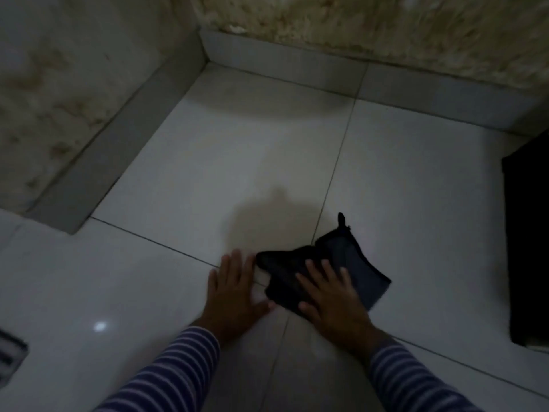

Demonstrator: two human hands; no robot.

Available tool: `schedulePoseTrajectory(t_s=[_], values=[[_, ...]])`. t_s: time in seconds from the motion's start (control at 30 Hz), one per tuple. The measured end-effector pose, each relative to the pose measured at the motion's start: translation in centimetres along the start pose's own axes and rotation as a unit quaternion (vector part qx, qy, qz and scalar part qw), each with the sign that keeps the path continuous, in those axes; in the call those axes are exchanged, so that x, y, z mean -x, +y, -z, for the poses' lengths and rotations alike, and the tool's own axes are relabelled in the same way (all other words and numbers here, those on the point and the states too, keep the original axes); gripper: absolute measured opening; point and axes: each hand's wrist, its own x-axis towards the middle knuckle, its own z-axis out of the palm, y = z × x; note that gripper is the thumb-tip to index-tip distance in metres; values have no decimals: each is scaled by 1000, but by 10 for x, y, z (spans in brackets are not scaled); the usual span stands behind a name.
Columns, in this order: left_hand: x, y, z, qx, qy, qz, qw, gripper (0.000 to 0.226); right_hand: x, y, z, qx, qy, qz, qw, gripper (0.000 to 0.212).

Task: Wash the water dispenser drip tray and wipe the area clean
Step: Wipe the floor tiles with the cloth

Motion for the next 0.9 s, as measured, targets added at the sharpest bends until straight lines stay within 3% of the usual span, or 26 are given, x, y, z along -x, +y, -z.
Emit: schedulePoseTrajectory(t_s=[0.1, 0.17, 0.23, 0.37, 0.47, 0.57, 0.67, 0.73, 0.8, 0.9], values=[[3, -20, 5, 21, -18, 76, 997, 120, 5, 66, -3, -29, 12, -146, 989, 68], [1, -21, 7, 22, -42, 75, 996, 122, -21, 92, 8, -66, 16, -252, 965, 72], [-1, -19, 8, 26, -50, 68, 996, 121, -62, 85, 23, -88, 16, -287, 954, 75], [-1, -22, 5, 20, -43, 56, 997, 119, -126, 4, 27, -31, 27, -152, 988, 69], [-2, -23, 3, 0, -45, 58, 997, 115, -108, -65, 11, -5, 40, 7, 999, 63], [-3, -24, 2, 1, -51, 50, 997, 109, -75, -63, 0, -8, 37, 86, 996, 58], [-4, -25, 2, 25, -44, 41, 998, 109, -79, -13, 7, -4, 77, -8, 997, 62], [-5, -26, 0, 33, -42, 37, 998, 108, -101, 9, 21, -28, 53, -123, 991, 67], [-6, -28, -2, 33, -46, 34, 998, 110, -132, 3, 27, -45, 33, -185, 981, 69], [-8, -32, 8, 112, -10, 19, 994, 112, -161, -52, 26, -17, 23, -100, 995, 67]])
